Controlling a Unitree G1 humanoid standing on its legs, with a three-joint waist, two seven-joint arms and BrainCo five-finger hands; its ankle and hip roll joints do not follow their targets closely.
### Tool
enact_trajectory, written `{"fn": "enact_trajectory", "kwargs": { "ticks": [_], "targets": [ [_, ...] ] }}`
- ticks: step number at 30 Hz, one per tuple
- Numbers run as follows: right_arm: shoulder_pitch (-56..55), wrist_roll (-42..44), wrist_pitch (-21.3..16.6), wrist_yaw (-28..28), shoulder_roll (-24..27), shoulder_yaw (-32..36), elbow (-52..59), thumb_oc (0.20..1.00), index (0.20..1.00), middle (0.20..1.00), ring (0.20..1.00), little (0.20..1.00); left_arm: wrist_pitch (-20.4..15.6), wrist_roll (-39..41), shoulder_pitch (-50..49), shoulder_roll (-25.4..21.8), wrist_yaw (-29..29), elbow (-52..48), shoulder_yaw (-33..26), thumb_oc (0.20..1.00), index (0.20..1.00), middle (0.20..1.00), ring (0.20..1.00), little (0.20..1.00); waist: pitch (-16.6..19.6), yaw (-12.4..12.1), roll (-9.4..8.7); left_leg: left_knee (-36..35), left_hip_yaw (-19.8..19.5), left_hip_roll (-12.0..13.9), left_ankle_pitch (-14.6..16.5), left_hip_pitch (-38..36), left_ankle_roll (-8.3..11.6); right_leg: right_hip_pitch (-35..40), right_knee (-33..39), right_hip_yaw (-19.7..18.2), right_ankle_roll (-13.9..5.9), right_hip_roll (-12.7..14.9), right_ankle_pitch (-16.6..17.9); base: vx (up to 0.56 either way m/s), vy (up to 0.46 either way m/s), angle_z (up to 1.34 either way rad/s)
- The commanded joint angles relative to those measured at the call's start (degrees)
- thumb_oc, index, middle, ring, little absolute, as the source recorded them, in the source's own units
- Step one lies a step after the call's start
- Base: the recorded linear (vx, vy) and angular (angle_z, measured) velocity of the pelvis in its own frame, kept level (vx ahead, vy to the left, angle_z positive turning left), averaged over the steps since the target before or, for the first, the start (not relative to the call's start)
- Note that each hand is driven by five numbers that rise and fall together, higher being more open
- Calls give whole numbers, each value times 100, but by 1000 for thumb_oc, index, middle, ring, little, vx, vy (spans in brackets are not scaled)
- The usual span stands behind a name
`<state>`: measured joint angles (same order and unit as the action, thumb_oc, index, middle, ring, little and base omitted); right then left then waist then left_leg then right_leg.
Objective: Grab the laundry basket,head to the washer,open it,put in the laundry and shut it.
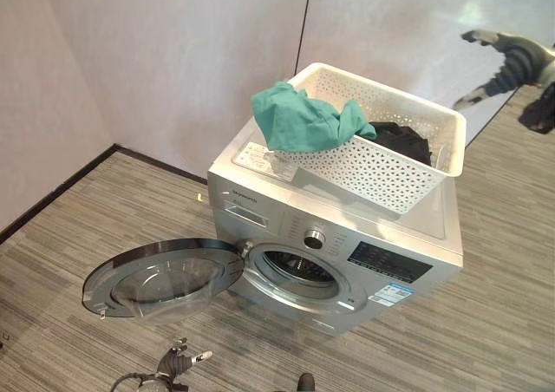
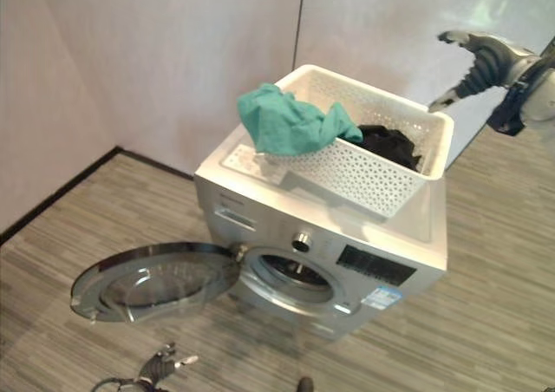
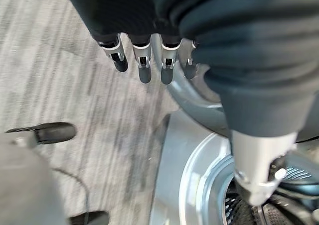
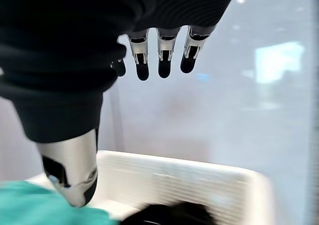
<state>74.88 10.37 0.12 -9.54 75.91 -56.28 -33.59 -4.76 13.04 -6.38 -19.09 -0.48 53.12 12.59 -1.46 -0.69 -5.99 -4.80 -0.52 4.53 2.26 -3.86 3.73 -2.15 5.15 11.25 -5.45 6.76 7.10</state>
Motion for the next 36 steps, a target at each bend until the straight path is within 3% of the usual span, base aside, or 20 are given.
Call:
{"fn": "enact_trajectory", "kwargs": {
  "ticks": [1, 18, 36],
  "targets": [
    [559, -219, -87, -3, 134, -3, -395, 1000, 1000, 1000, 1000, 1000, -178, 94, 366, -155, -93, 98, 238, 1000, 1000, 1000, 1000, 1000, 52, -166, -217, 163, 0, 145, 28, 359, -87, 235, -229, 12, -311, 338, -668, 8, -3, 4],
    [656, -368, 2, 3, -904, 90, -1270, 1000, 1000, 1000, 1000, 1000, -193, 314, 266, -125, -82, 70, 333, 1000, 1000, 1000, 1000, 1000, -190, -478, -270, 188, -41, 117, -3, 527, -96, 219, -115, 175, -309, 349, -638, 3, 0, 1],
    [742, -527, 110, -231, -1219, -291, -1111, 1000, 1000, 1000, 1000, 1000, -94, 429, 400, -171, -15, 725, 11, 1000, 1000, 1000, 1000, 1000, -452, -707, -591, 423, -128, 163, 25, 822, -59, 118, -214, 323, -243, 282, -722, 10, -7, 5]
  ]
}}
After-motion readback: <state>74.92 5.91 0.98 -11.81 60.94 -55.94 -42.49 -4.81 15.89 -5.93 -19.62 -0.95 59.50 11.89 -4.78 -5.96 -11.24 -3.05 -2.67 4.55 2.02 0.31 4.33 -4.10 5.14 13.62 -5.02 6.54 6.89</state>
